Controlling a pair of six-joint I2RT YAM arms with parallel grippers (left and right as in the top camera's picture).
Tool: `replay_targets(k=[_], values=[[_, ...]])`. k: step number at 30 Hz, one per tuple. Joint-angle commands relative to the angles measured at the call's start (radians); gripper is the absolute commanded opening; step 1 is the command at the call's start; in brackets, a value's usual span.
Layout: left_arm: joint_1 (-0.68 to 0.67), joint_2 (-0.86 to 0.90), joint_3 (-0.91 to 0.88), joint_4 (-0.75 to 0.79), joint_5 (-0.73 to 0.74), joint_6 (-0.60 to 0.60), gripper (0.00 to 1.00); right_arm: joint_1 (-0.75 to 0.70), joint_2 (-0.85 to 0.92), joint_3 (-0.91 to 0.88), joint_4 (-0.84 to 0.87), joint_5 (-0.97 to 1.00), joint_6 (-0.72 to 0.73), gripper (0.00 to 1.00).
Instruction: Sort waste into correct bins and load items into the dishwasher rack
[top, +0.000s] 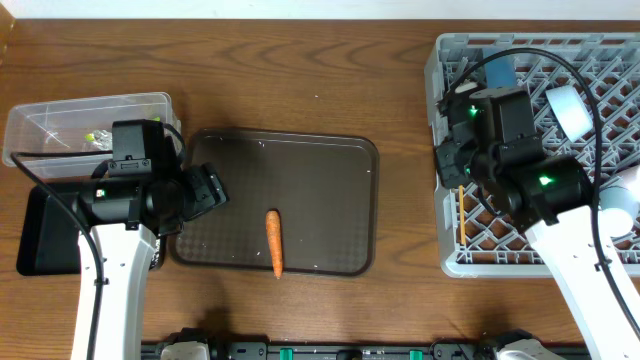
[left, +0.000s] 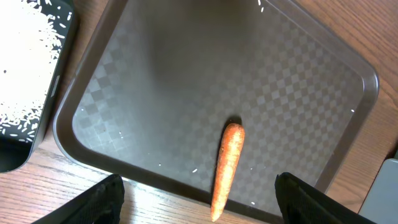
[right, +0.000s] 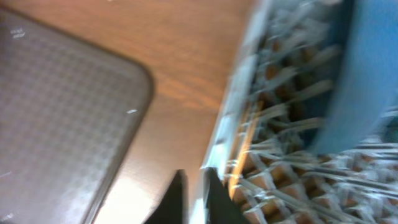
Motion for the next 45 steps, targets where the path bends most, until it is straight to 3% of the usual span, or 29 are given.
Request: replay_targets(k=[1, 7, 16, 30, 41, 45], values=[[0.003, 0.004, -0.003, -0.002, -0.013, 0.021, 0.79, 0.008, 0.044, 0.0, -0.023, -0.179, 0.022, 0.01], [0.003, 0.004, -0.003, -0.003, -0.013, 0.021, 0.78, 0.066, 0.154, -0.011, 0.01, -0.319, 0.027, 0.01], [0.003, 0.004, -0.003, -0.003, -0.013, 0.021, 0.78, 0.198, 0.38, -0.011, 0.023, -0.257, 0.125, 0.01], [0.003, 0.004, -0.003, -0.003, -0.013, 0.021, 0.78, 0.208, 0.631, -0.011, 0.058, -0.226, 0.164, 0.01], [0.003, 0.004, -0.003, -0.008, -0.013, 0.021, 0.78, 0.185, 0.69, -0.011, 0.035, 0.146, 0.42, 0.01], [0.003, 0.004, -0.004, -0.009, -0.013, 0.021, 0.78, 0.174, 0.69, -0.011, 0.048, 0.161, 0.425, 0.01]])
